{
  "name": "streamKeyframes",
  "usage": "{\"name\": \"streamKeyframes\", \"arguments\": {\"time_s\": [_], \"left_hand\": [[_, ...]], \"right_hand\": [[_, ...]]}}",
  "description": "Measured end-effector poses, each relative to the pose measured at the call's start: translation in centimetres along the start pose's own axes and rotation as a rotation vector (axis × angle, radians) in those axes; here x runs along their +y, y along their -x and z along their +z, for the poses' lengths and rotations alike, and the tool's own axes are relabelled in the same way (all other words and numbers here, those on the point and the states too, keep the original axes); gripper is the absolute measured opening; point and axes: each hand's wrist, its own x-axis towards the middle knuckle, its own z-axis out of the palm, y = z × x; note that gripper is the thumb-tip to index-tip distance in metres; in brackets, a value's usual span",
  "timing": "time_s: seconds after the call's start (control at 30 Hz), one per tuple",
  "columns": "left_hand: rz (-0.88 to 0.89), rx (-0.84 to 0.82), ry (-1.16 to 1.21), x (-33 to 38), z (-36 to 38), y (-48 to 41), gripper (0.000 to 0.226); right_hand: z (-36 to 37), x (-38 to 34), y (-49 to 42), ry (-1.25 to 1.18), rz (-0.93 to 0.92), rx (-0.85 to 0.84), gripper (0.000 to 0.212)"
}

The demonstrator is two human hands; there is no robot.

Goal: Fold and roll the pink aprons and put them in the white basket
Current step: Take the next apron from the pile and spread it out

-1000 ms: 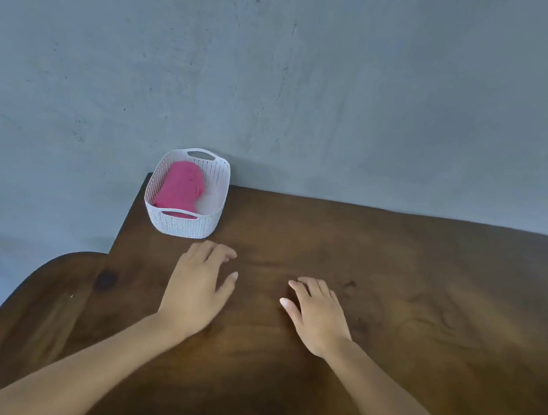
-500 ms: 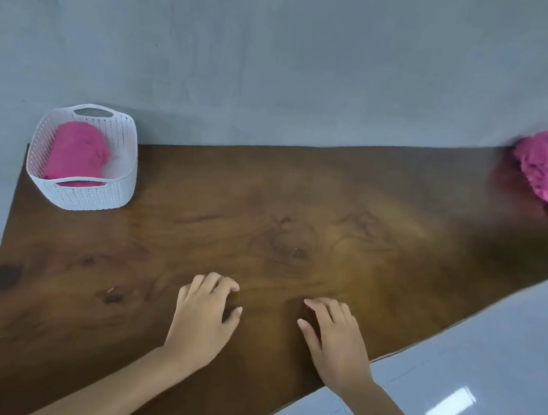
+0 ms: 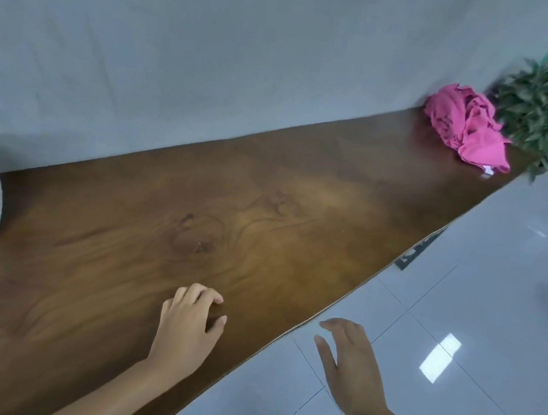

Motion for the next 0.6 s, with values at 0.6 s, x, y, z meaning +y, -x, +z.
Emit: {"name": "streamKeyframes", "arguments": {"time_s": [0.6], "left_hand": [[0.096, 0.010, 0.049, 18.3, 12.9, -9.1, 0.011]], "right_hand": [[-8.3, 23.1, 0.3, -0.211, 0.249, 0.009, 0.052]]}}
